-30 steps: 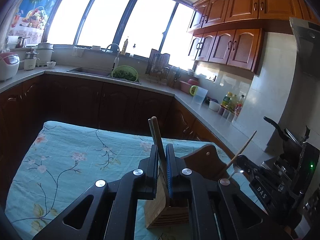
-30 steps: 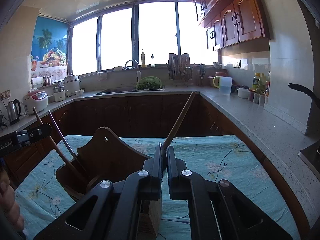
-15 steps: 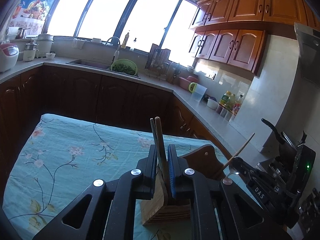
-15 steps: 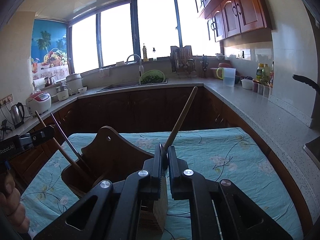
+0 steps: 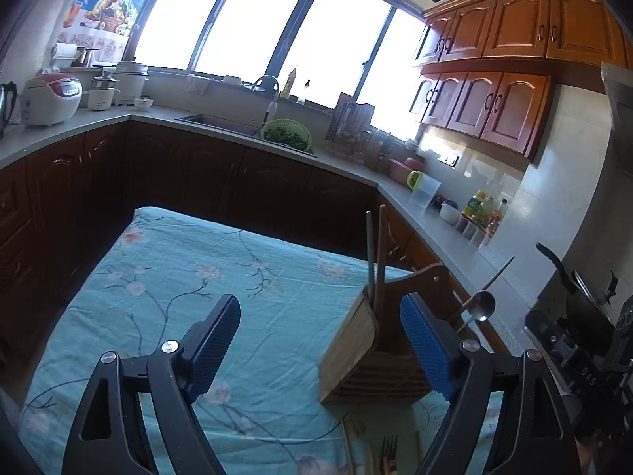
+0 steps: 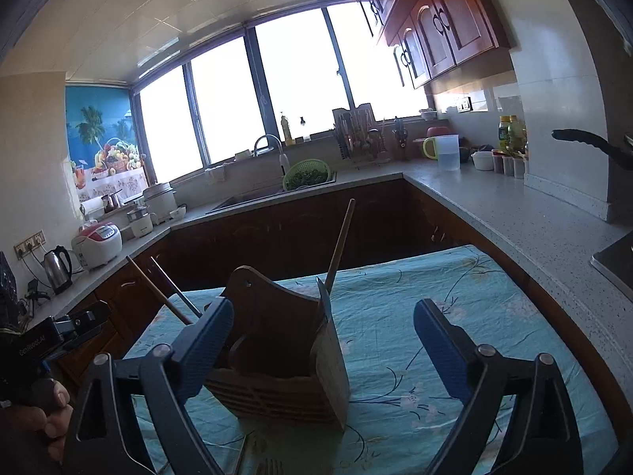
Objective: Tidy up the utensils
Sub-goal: 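Drop the chopsticks into the holder and open both grippers, then move both open grippers back over the remaining utensils, then close the right gripper on a chopstick while the left gripper grasps a chopstick, then lift both held chopsticks and carry them over the wooden holder, then lower the chopsticks into the holder slots and open both grippers, then move both open grippers back over the remaining utensils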
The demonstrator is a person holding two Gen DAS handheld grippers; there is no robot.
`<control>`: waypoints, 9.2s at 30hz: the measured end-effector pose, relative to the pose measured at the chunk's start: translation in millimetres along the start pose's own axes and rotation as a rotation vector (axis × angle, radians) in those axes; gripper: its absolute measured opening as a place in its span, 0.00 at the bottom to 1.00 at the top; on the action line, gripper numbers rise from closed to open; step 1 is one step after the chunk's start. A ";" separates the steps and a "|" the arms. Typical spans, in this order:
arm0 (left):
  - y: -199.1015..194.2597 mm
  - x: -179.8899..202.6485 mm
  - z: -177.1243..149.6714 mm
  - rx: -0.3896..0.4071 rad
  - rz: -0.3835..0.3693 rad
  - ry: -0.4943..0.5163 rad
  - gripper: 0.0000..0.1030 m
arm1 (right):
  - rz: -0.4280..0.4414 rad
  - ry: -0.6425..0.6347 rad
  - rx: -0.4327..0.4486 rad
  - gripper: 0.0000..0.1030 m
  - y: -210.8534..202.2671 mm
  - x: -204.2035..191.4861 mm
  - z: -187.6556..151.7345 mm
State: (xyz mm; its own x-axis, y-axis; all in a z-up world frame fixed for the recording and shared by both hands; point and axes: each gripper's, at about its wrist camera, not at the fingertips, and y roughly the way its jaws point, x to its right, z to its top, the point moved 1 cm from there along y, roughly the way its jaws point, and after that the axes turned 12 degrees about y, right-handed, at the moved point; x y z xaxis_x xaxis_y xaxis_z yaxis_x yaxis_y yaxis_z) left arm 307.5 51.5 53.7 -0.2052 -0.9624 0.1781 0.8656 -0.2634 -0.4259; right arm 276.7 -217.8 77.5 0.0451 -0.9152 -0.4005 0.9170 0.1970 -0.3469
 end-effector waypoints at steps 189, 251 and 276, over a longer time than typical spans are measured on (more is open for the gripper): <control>58.2 18.3 34.7 0.114 -0.060 -0.006 0.05 | 0.003 0.059 0.007 0.05 29.2 -16.8 46.6; -107.3 19.0 -78.4 -0.185 0.041 -0.016 0.90 | -0.068 0.213 -0.137 0.96 -113.0 46.8 -96.9; -65.5 48.9 -93.3 -0.335 -0.003 0.079 0.89 | -0.109 0.120 -0.292 0.64 -84.4 46.5 -128.8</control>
State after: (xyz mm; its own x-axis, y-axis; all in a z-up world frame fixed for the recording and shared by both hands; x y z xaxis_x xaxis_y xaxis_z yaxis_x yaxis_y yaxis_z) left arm 198.1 15.5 7.6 -0.2536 -0.9603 0.1163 0.6692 -0.2610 -0.6957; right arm 150.4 -231.8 -21.1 -0.1103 -0.8917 -0.4389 0.7610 0.2083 -0.6144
